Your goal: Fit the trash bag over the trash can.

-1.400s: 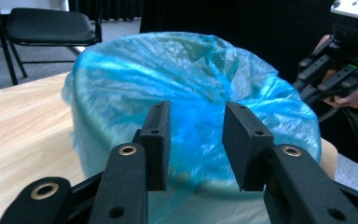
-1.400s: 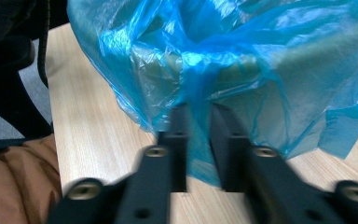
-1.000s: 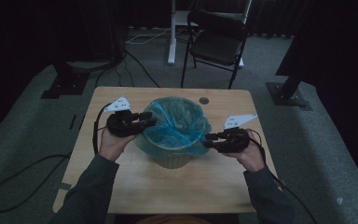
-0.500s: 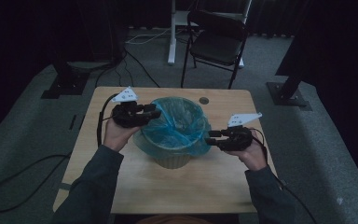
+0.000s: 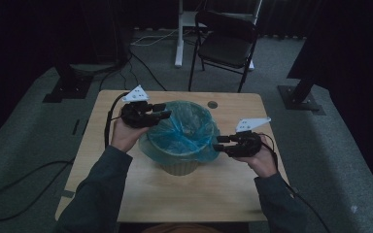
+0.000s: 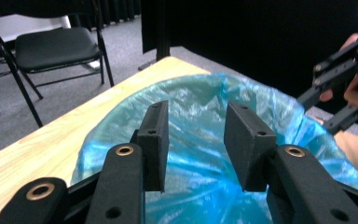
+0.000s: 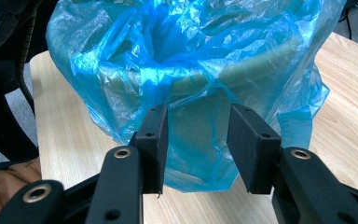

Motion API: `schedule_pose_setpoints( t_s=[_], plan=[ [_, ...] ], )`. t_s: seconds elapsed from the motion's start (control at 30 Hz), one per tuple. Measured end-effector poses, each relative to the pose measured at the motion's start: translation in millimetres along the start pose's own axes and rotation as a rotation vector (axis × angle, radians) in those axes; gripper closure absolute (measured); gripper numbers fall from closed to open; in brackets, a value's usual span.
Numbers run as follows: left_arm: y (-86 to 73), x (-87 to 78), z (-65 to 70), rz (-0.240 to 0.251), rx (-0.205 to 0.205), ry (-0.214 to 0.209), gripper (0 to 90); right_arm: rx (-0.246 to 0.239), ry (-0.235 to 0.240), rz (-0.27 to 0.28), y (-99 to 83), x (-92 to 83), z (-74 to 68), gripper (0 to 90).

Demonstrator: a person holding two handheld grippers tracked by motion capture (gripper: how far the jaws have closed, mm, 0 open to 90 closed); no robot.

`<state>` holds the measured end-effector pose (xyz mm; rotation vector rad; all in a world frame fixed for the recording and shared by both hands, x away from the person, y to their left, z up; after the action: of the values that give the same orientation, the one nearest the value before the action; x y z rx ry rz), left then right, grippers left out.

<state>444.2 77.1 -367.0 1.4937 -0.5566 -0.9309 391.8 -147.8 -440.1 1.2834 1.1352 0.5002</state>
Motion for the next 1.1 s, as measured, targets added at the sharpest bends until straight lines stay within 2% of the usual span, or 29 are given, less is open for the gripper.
schedule_pose_setpoints(
  t_s=[0.17,0.47,0.63,0.67,0.83,0.87,0.9,1.1],
  plan=[
    [2.2,5.8,-3.2,-0.017,0.003,-0.001,60.5,-0.001,0.003,-0.008,-2.1,0.5,-0.1,57.5],
    [6.7,13.5,-4.1,-0.014,0.002,-0.002,61.3,-0.006,0.0,-0.011,-2.7,0.7,-0.5,57.1],
    [3.0,22.2,-2.5,-0.062,0.018,-0.026,61.3,-0.001,0.001,-0.014,-3.7,0.9,-0.2,56.8],
    [0.8,25.7,-0.8,-0.086,0.032,-0.031,61.3,-0.001,0.001,-0.015,-4.0,1.1,-0.2,56.8],
    [-6.4,36.5,5.3,-0.148,0.076,-0.053,61.3,-0.003,0.004,-0.02,-4.7,2.6,-1.1,56.8],
    [-6.4,36.5,5.3,-0.148,0.076,-0.053,61.3,-0.003,0.004,-0.02,-4.7,2.6,-1.1,56.8],
    [-10.5,43.8,10.1,-0.18,0.104,-0.07,61.3,-0.004,0.004,-0.021,-5.2,3.0,-1.2,56.8],
    [-14.6,53.6,14.2,-0.218,0.132,-0.079,60.8,-0.004,0.005,-0.018,-4.9,1.7,-2.0,56.7]
  ],
)
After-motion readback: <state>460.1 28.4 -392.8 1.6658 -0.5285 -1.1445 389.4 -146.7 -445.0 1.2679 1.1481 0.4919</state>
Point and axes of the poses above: each handheld gripper's, and its own axes: x roughly forward along the jaws, y roughly out of its top, z roughly to its right, the point moved 9 cm from there along x, roughly forward along the jaws, and after that the axes turned 12 degrees about z, right-handed, at the moved point
